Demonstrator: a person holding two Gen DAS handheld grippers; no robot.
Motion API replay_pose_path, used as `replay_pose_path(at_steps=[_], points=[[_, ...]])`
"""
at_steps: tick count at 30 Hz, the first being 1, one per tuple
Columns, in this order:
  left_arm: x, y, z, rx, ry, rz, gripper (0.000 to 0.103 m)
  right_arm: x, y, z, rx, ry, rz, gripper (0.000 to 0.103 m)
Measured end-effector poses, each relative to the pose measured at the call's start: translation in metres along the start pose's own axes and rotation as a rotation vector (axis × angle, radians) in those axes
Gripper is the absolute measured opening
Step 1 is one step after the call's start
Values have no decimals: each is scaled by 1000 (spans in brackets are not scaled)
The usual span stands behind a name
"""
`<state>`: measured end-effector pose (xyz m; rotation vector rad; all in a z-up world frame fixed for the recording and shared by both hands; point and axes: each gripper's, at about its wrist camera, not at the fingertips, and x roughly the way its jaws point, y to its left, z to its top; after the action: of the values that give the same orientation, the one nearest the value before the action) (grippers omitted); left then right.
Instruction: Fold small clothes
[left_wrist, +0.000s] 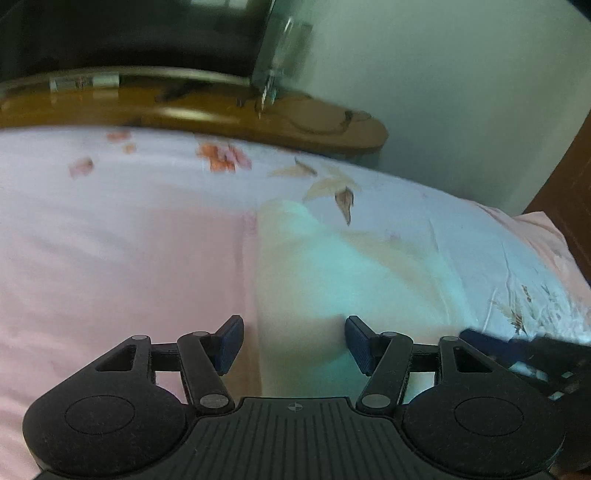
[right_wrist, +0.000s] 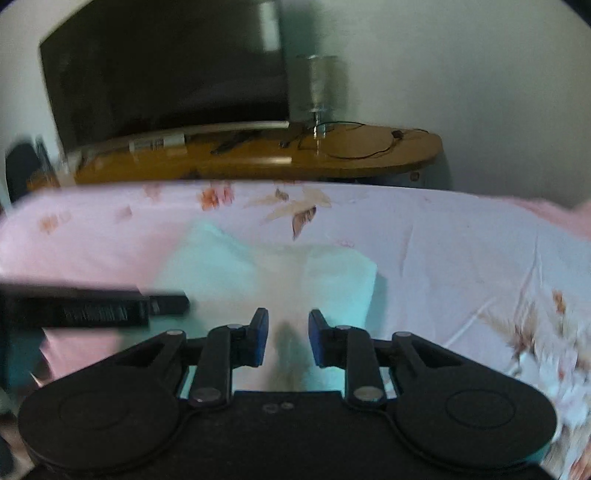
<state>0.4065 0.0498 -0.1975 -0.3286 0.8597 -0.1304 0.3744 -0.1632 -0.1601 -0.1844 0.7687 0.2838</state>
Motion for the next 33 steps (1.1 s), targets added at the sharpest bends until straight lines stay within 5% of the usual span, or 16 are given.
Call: replay_pose_path(at_steps=[4, 11, 14, 21, 33], points=[[12, 10, -6, -72, 24, -25, 76, 8, -8, -22, -33, -7, -44, 20], [-4, -5, 3, 16, -43, 41, 76, -4, -9, -10, 32, -24, -13, 23], [7, -5, 14, 3, -37, 52, 76, -7, -4, 3, 34, -77, -15, 27], [36, -2, 32, -48, -13, 81, 76, 33, -18, 32, 69, -51, -28, 27], [36, -5, 23, -27, -20, 94, 76, 52, -23, 19, 70, 1, -31, 31]])
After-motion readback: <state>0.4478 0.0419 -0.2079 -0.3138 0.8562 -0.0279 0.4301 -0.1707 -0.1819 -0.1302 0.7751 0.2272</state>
